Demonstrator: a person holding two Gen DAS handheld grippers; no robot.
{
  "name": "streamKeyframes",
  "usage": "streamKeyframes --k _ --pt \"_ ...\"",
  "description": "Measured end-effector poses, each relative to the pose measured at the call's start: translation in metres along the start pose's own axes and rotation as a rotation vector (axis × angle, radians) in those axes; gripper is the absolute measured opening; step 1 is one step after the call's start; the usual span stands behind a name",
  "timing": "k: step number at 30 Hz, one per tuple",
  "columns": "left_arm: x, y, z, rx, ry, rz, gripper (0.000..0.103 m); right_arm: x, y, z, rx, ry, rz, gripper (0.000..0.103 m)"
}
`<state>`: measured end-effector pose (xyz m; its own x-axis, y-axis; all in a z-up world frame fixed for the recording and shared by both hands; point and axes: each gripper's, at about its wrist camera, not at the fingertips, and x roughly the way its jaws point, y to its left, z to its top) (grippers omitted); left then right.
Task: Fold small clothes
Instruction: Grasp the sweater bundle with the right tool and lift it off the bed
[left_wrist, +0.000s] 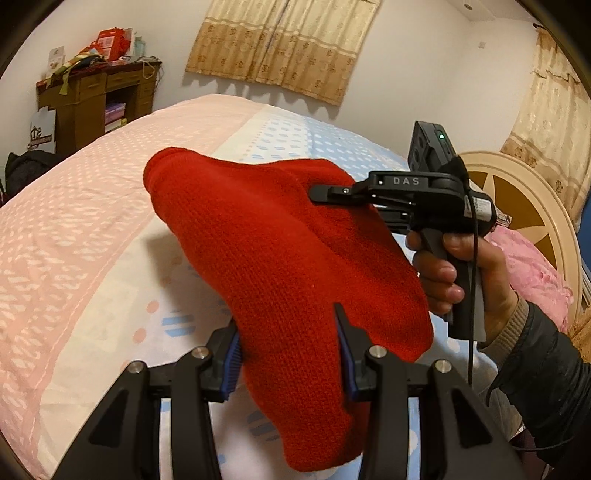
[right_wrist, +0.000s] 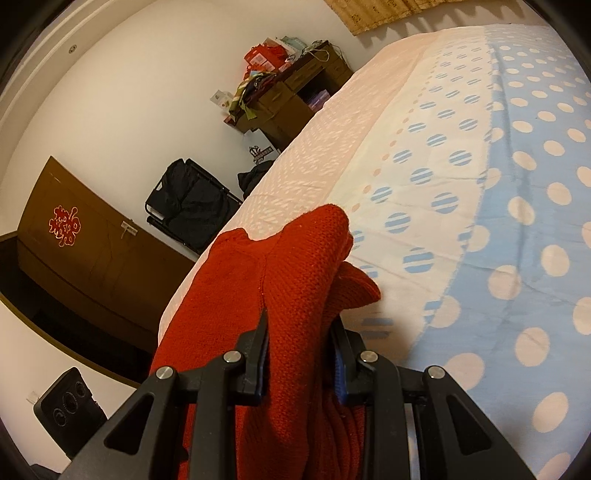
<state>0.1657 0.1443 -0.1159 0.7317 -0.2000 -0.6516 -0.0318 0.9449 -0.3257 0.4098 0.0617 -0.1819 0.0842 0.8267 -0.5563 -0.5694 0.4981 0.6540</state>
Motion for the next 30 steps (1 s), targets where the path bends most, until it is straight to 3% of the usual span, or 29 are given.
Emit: streamKeyframes --k 18,30 --pt "-0.017 0.036 -0.040 -0.083 0.019 0.060 0.045 0.075 0.034 -0.007 -0.042 0.113 0.017 0.028" --pt "-0.009 0.043 -0.050 -0.108 0.031 0.062 0.045 0.091 0.028 -0.011 -0.030 0.134 -0.010 0.028"
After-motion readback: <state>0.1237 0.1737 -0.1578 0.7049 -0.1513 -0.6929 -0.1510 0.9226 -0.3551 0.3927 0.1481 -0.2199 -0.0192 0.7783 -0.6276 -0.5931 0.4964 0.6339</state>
